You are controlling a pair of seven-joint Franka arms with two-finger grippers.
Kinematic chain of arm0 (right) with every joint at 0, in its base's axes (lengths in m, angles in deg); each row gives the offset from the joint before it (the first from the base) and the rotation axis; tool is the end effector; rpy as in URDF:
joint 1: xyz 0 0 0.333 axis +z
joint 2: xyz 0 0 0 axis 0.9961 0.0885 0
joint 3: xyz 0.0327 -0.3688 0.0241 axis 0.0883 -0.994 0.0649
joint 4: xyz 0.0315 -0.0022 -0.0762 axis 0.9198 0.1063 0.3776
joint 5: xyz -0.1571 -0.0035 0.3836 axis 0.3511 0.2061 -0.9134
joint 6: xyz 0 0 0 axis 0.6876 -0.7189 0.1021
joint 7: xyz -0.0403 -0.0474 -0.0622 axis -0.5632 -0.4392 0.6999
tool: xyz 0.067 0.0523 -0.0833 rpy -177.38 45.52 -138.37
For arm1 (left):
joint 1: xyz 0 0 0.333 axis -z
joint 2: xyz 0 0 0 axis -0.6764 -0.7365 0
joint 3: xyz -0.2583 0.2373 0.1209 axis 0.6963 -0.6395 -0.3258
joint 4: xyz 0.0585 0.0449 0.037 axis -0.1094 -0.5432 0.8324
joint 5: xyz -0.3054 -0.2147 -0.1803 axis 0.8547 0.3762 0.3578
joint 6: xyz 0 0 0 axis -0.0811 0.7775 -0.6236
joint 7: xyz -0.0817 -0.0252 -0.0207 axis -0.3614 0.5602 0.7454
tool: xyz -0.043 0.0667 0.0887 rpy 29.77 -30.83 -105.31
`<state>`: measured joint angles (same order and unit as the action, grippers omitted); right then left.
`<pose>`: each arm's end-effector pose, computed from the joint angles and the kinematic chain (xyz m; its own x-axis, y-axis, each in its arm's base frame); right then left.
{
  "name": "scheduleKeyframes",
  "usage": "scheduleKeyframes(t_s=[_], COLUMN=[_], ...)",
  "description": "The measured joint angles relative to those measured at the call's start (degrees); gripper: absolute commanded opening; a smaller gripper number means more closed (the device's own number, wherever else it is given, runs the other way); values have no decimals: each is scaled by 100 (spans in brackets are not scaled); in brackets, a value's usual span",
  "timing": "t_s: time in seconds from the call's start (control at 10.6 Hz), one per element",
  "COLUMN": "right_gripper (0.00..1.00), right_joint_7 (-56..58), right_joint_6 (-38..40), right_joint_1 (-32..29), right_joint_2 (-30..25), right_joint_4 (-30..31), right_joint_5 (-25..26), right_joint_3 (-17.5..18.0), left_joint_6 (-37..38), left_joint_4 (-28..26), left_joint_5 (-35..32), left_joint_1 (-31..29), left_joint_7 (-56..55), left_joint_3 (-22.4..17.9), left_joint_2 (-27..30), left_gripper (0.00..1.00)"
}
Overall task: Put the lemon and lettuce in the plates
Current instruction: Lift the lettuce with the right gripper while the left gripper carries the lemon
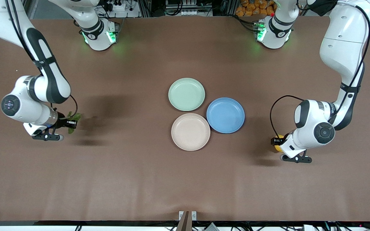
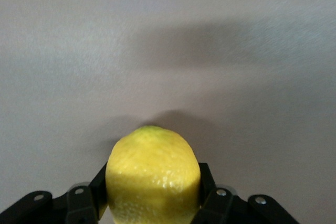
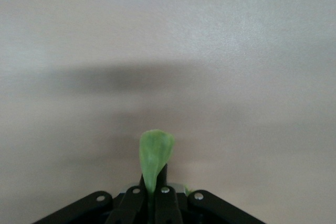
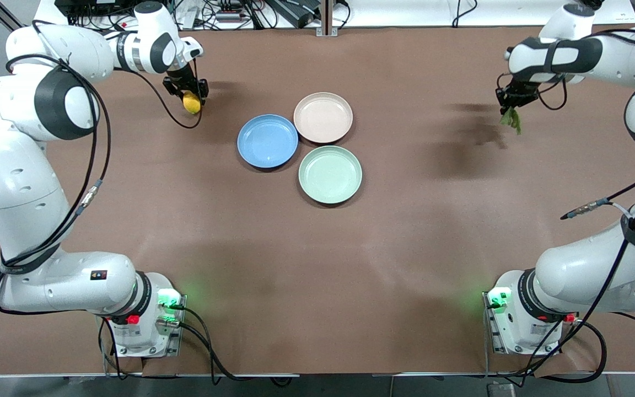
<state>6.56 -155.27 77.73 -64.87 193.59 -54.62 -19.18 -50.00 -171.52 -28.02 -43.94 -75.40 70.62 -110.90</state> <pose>0.6186 -0.0455 0.2727 0.9935 -0.0710 -0.0892 -0.0743 -0.9967 -0.0337 0.7204 -0.0772 0.2130 0.9918 -0.1027 -0.0756 -0.1023 -0.9947 0.0085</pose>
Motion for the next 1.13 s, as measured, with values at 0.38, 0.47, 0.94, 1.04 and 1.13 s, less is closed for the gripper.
scheduleKeyframes(t_s=[0.38,0.47,0.94,1.04,1.13], right_gripper=[0,0,0,0,0], right_joint_7=[-573,-774,-2056,-2263,-2498], right_joint_6=[629,845,1180,1180,1180], right_joint_1=[606,846,2018,2178,2331], right_joint_2=[-290,-319,-337,-335,-328], right_joint_4=[-228,-353,-634,-637,-651], right_joint_5=[-14,-21,-248,-275,-286], right_joint_3=[20,26,106,180,285], left_joint_6=[34,41,43,44,44], left_joint_4=[81,83,379,447,536], left_joint_5=[0,0,0,2,17], left_joint_1=[369,620,1917,2130,2346], left_joint_7=[-399,-800,-3190,-3649,-4117], left_joint_3=[84,94,119,119,119], left_joint_2=[321,409,492,457,360], left_gripper=[0,0,0,0,0])
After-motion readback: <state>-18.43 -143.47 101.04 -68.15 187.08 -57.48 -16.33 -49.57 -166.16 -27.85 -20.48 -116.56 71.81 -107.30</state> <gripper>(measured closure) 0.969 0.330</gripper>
